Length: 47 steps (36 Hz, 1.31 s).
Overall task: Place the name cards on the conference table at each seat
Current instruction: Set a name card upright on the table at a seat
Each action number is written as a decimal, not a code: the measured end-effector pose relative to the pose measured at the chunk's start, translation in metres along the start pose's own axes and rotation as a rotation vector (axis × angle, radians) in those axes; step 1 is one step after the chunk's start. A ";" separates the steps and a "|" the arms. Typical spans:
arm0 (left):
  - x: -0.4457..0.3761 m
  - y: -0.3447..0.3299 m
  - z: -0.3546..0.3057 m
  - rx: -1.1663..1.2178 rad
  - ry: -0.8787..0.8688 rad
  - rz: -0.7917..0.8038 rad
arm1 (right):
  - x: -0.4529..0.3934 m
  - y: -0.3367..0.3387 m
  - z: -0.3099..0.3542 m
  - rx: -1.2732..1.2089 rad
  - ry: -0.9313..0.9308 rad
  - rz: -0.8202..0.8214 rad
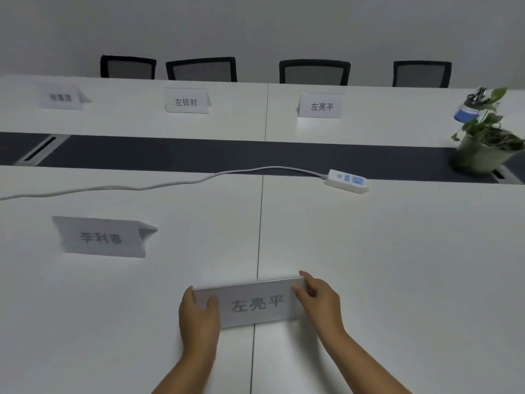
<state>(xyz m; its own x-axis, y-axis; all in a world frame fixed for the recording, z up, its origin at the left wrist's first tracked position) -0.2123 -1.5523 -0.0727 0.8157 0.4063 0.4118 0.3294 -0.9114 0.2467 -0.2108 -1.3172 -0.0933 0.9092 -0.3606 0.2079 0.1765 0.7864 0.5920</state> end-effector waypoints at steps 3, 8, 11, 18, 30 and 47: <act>0.005 0.004 -0.009 -0.008 -0.032 -0.018 | 0.002 -0.002 -0.002 -0.005 -0.008 -0.018; 0.026 0.000 -0.053 0.110 -0.135 -0.060 | 0.014 0.025 0.014 -0.084 0.024 -0.129; 0.045 -0.019 -0.081 0.200 -0.197 0.003 | 0.014 0.065 0.022 -0.217 0.055 -0.182; 0.065 -0.136 -0.120 0.167 -0.321 0.331 | -0.015 0.184 0.002 -0.301 0.053 -0.493; 0.053 -0.284 -0.054 0.051 -0.094 0.445 | -0.093 0.220 -0.105 -0.123 -0.185 -0.447; -0.007 -0.334 -0.036 -0.110 -0.144 0.379 | -0.156 0.183 -0.143 -0.095 -0.191 -0.279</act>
<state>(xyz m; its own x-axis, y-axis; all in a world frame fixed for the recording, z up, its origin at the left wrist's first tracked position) -0.3455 -1.2488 -0.1263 0.9300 0.0229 0.3669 -0.0535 -0.9790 0.1966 -0.2666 -1.0452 -0.1287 0.7360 -0.6482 0.1954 0.4506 0.6844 0.5732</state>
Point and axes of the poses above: each hand's wrist, its own x-axis away from the middle knuckle, its own y-axis out of the back of the hand, z = x × y, the point moved 7 cm from there along -x, towards the middle knuckle, and after that the axes turned 8 degrees about x, right-handed, at the moved point
